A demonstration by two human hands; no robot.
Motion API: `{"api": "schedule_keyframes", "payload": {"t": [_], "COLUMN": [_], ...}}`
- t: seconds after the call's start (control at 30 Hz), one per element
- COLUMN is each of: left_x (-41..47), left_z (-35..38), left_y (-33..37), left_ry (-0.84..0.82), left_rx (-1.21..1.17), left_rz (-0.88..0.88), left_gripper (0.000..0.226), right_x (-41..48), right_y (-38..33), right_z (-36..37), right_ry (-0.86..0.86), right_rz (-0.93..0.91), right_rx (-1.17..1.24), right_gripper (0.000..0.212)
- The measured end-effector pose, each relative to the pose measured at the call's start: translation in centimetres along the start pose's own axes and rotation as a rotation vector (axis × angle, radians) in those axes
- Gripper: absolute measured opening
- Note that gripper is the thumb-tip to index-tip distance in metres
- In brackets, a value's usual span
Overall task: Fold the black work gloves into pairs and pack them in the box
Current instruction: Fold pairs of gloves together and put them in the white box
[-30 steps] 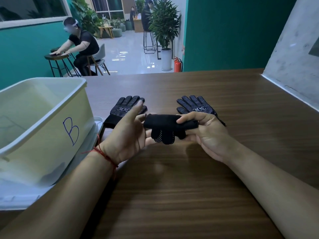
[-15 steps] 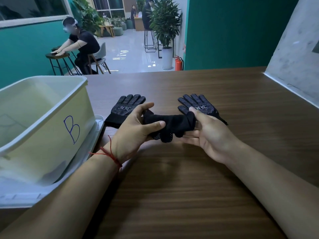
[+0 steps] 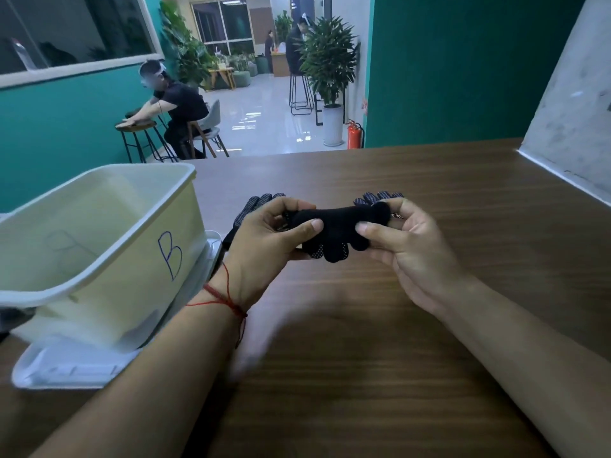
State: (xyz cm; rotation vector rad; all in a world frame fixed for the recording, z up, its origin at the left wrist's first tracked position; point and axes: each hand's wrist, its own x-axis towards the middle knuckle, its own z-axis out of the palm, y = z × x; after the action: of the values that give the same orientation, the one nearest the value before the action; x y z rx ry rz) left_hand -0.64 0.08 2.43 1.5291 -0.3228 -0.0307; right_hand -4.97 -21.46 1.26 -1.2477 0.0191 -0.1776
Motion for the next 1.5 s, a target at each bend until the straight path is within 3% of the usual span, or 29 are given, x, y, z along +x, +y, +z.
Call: {"api": "schedule_keyframes", "payload": {"t": [0.27, 0.43, 0.63, 0.77, 0.97, 1.03, 1.1, 1.17, 1.5], "left_x": [-4.5, -7.2, -7.8, -7.9, -6.1, -5.0, -4.4, -4.1, -4.3], "left_z": [-2.2, -6.9, -15.1, -18.9, -22.0, -23.0, -24.0, -24.6, -21.5], "left_y": [6.0, 11.4, 14.9, 15.9, 16.2, 16.1, 15.8, 15.3, 14.9], "left_ry": [0.171, 0.212, 0.193, 0.286, 0.383, 0.399, 0.395, 0.421, 0.382], "left_rx": [0.144, 0.240, 0.404, 0.494, 0.648, 0.829, 1.153, 1.327, 1.388], "left_rz": [0.181, 0.272, 0.190, 0.205, 0.227, 0.185, 0.116, 0.113, 0.143], "left_gripper": [0.016, 0.018, 0.024, 0.027, 0.017, 0.012, 0.013, 0.022, 0.021], "right_x": [-1.8, -2.7, -3.0, -2.0, 0.8, 2.1, 3.3, 4.3, 3.9], "right_y": [-2.6, -4.8, -5.5, -5.2, -4.1, -3.4, -2.6, -2.3, -3.5], "right_z": [5.2, 10.9, 18.3, 23.1, 28.2, 30.0, 31.2, 31.7, 28.9], "right_ry": [-0.064, -0.205, -0.285, -0.310, -0.270, -0.259, -0.264, -0.249, -0.278], "right_rz": [-0.124, -0.177, -0.180, -0.258, -0.283, -0.271, -0.257, -0.261, -0.289], "right_rx": [-0.001, -0.013, -0.198, -0.379, -0.453, -0.499, -0.652, -0.776, -0.789], "right_gripper": [0.028, 0.026, 0.022, 0.018, 0.015, 0.018, 0.037, 0.053, 0.043]}}
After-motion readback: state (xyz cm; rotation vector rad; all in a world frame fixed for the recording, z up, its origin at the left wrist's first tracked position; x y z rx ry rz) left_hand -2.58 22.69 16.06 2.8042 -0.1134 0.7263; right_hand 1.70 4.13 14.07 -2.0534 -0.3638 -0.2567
